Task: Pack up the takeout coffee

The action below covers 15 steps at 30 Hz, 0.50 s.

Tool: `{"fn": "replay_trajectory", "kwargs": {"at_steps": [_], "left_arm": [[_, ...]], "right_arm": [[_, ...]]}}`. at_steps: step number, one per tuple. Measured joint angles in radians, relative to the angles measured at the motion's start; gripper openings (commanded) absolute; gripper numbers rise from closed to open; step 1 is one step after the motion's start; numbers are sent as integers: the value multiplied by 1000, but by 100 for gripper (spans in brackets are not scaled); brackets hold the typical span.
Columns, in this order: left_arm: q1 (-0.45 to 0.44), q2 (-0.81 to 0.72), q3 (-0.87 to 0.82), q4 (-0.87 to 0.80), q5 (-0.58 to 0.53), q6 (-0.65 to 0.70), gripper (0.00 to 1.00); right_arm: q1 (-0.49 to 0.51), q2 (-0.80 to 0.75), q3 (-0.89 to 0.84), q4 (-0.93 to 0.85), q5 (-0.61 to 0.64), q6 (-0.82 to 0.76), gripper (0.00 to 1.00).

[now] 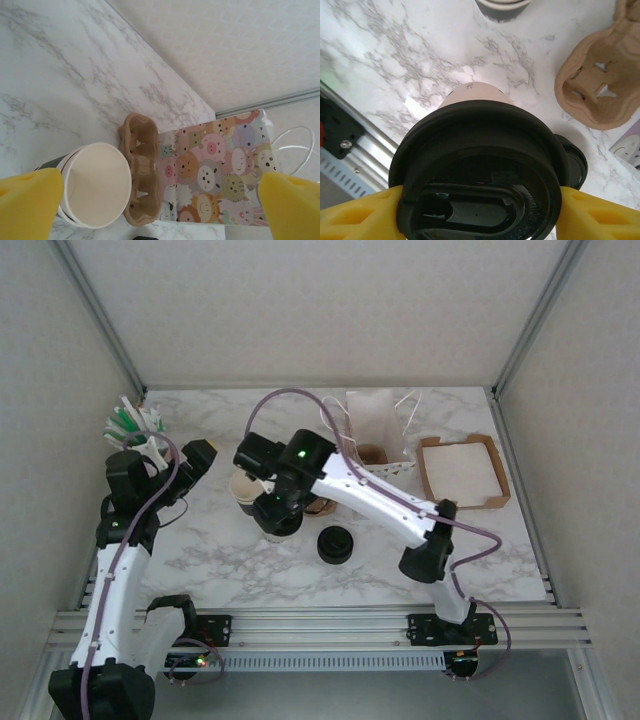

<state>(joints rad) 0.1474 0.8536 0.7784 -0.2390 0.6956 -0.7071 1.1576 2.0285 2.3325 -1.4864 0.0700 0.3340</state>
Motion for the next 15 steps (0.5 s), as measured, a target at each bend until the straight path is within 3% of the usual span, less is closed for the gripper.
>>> {"fn": "replay_trajectory", "kwargs": {"at_steps": [15], "left_arm": [[-297,247,249,98,-112,-23,100]], "right_arm": [[-46,-279,-27,-6,43,17,68]]}}
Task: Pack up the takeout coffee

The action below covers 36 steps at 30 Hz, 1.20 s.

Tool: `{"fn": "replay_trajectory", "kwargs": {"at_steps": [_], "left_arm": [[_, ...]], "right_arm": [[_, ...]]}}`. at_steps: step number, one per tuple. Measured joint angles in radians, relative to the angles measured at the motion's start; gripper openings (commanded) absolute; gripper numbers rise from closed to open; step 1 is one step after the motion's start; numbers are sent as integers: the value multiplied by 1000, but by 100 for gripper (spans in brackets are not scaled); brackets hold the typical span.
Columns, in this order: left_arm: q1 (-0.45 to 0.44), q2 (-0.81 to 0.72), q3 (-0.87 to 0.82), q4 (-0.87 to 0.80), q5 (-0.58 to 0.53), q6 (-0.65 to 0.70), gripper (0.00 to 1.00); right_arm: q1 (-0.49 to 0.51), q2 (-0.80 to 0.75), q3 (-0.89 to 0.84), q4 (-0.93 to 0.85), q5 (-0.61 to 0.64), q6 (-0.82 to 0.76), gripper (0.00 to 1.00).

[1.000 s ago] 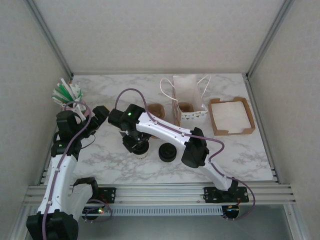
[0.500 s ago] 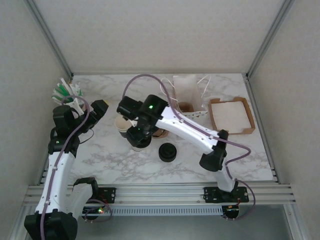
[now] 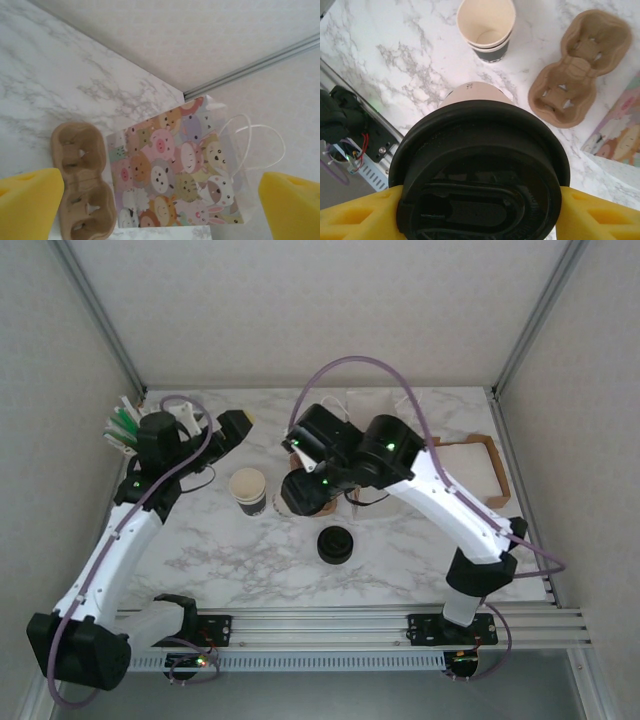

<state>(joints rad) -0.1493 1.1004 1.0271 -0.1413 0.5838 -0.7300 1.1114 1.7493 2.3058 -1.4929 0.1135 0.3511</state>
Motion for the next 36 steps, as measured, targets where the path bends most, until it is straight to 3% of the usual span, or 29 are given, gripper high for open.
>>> {"fn": "replay_trajectory", "kwargs": {"at_steps": [14,23,29,36], "left_arm": [[-82,384,308,62,-34,0,99],[-134,687,599,54,-35,10,93],[-155,917,829,16,-36,39,84],[-171,1171,1120,-66,-58,108,67]], "right_arm": [[-168,-219,-9,-37,84,-22,69],[-291,-257,-8,-71,143,-35,68],[-353,-210,39,-106,180,-45,67],[-383,-106,126,-114,191,-46,67]]}}
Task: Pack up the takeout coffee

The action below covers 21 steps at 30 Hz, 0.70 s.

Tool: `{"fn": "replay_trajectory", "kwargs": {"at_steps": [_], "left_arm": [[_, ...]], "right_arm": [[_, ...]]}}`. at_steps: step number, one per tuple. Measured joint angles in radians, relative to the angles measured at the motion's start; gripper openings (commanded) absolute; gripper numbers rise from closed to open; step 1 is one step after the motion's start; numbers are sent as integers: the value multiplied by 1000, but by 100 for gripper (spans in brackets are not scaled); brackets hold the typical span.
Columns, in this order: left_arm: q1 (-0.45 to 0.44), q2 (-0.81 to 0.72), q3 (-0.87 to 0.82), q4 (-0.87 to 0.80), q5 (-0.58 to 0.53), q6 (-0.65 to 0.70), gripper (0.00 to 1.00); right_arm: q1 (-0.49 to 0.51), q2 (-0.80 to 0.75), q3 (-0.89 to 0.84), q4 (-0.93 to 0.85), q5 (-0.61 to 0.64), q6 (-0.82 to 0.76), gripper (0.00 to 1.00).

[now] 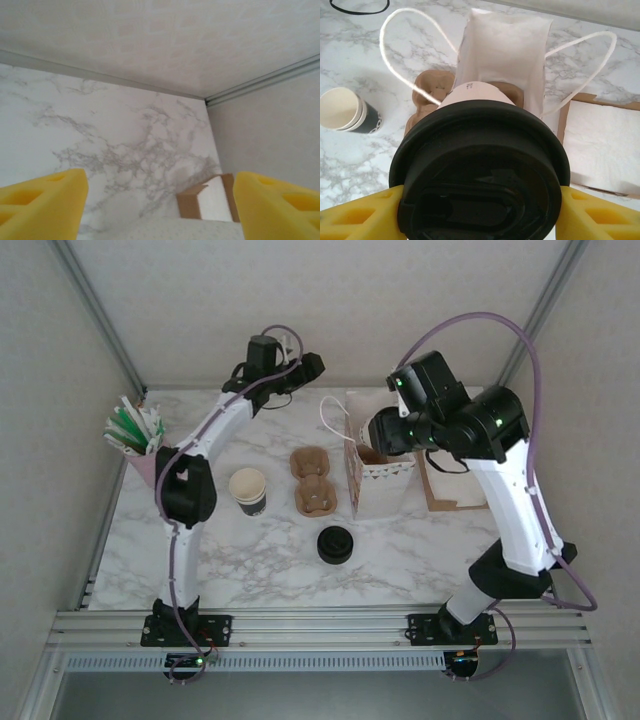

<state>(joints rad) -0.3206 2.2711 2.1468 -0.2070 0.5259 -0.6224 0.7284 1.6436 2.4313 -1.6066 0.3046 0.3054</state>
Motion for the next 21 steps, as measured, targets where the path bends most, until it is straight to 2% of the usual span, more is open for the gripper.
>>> {"fn": "replay_trajectory", "kwargs": {"at_steps": [5,9,21], "left_arm": [[-33,169,211,-56,1,59,60],[-62,222,236,-61,10,89,56],[-83,301,267,-20,58,126,54]], "right_arm": [[-21,87,73,0,33,1,67],[-39,127,89,0,36,2,67],[-83,188,40,0,26,3,68]]}}
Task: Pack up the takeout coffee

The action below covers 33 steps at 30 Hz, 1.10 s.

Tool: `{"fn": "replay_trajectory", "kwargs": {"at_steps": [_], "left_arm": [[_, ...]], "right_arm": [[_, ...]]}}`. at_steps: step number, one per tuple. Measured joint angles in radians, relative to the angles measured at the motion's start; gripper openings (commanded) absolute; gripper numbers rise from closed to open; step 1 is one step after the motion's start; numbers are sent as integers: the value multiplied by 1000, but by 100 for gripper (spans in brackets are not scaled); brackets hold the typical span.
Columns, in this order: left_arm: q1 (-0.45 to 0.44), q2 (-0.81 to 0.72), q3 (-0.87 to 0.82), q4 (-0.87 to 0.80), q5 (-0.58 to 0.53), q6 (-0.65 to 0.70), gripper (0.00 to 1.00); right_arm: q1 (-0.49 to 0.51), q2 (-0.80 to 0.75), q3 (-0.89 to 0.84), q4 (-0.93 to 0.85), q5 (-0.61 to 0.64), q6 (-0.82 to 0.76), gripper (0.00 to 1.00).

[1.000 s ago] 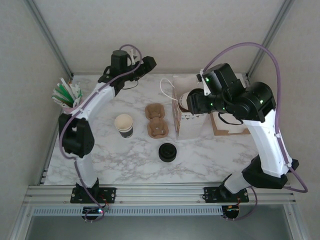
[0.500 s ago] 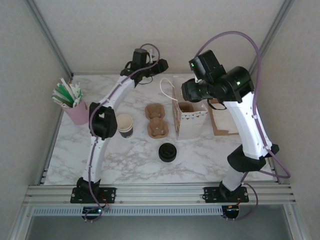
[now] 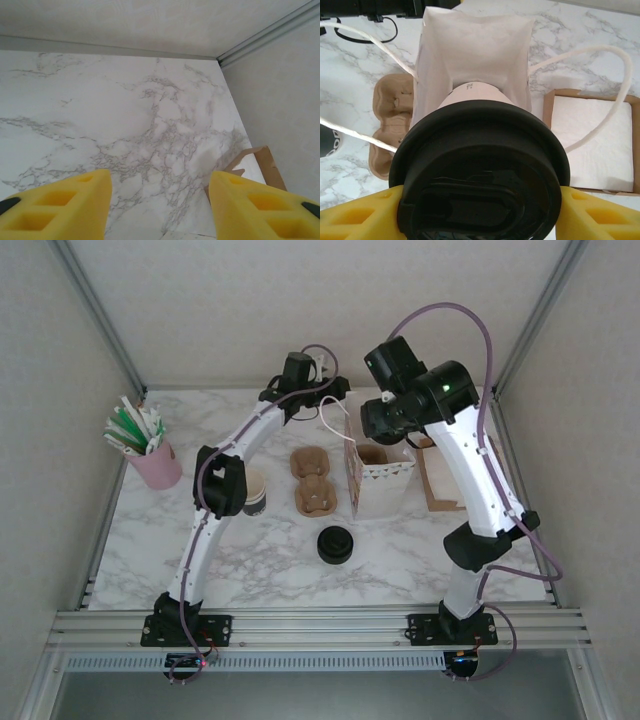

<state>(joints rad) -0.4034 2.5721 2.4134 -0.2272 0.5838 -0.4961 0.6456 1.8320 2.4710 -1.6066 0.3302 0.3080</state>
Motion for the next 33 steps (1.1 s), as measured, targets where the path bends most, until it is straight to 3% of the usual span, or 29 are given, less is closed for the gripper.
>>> {"fn": "replay_trajectory", "kwargs": {"at_steps": [22,33], "left_arm": [[-46,10,-13,17,87,56,49],[-69,-54,-280,67,106,63,48]], "right_arm": [[-20,42,-169,0,-40,21,69],[-21,-5,-264,0,-50,21,69]]}}
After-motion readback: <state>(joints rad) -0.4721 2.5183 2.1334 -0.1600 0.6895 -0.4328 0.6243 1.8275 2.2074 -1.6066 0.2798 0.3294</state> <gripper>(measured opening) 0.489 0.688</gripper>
